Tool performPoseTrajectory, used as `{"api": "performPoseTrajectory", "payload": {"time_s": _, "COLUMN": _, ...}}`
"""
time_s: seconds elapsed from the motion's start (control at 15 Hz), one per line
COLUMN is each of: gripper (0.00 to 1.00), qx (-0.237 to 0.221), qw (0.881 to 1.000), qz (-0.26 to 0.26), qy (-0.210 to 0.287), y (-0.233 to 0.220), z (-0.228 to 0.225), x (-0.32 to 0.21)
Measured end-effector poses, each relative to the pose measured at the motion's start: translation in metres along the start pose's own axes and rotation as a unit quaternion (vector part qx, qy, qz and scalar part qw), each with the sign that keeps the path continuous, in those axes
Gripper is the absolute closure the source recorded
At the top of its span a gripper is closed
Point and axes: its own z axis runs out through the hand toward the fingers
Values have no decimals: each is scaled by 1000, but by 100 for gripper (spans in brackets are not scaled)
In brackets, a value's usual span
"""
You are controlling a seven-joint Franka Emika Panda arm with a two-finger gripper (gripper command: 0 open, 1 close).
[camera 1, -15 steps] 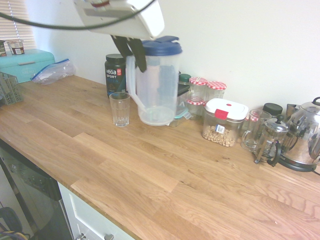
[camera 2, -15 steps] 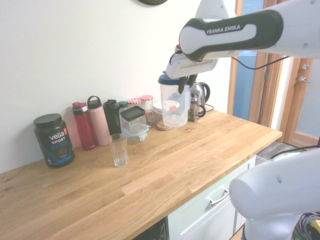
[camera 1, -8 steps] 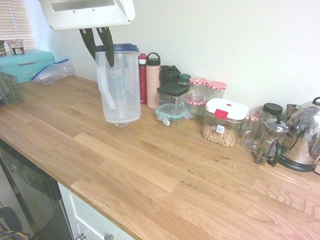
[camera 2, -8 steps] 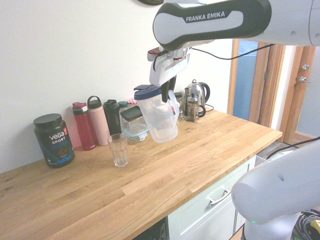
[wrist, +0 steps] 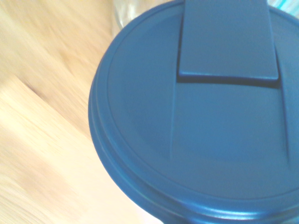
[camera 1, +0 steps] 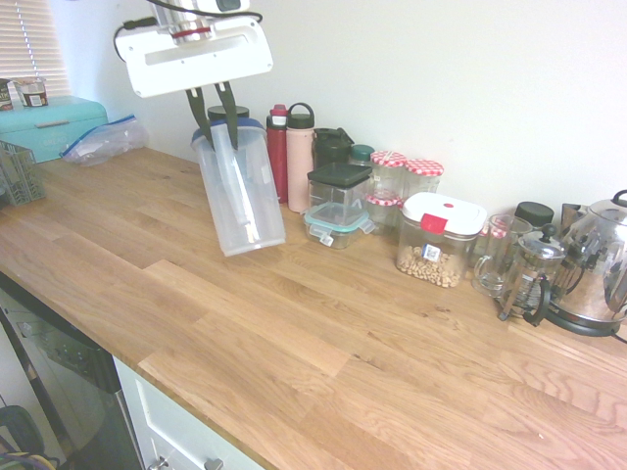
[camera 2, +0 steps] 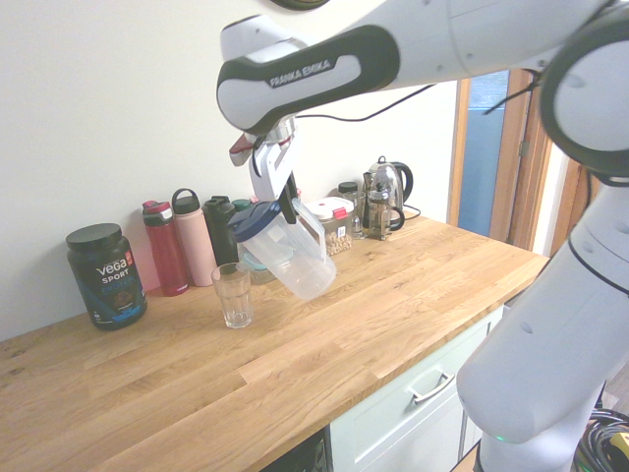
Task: Pour me some water
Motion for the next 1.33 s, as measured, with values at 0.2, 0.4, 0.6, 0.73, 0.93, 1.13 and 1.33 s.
{"api": "performPoseTrajectory", "payload": {"time_s": 0.2, "gripper": 100, "qx": -60, "qw": 996, "qz": -69, "qy": -23, "y": -19, "z": 7, "x": 20}}
{"api": "performPoseTrajectory", "payload": {"time_s": 0.4, "gripper": 100, "qx": -112, "qw": 987, "qz": -111, "qy": -22, "y": -41, "z": 10, "x": 31}}
{"api": "performPoseTrajectory", "payload": {"time_s": 0.6, "gripper": 100, "qx": -149, "qw": 980, "qz": -128, "qy": -15, "y": -55, "z": 14, "x": 41}}
{"api": "performPoseTrajectory", "payload": {"time_s": 0.73, "gripper": 100, "qx": -176, "qw": 975, "qz": -136, "qy": -17, "y": -61, "z": 9, "x": 43}}
{"api": "performPoseTrajectory", "payload": {"time_s": 0.93, "gripper": 100, "qx": -203, "qw": 968, "qz": -145, "qy": -23, "y": -71, "z": 5, "x": 47}}
{"api": "performPoseTrajectory", "payload": {"time_s": 1.13, "gripper": 100, "qx": -226, "qw": 961, "qz": -158, "qy": -33, "y": -81, "z": 14, "x": 50}}
{"api": "performPoseTrajectory", "payload": {"time_s": 1.33, "gripper": 100, "qx": -233, "qw": 958, "qz": -165, "qy": -36, "y": -88, "z": 19, "x": 52}}
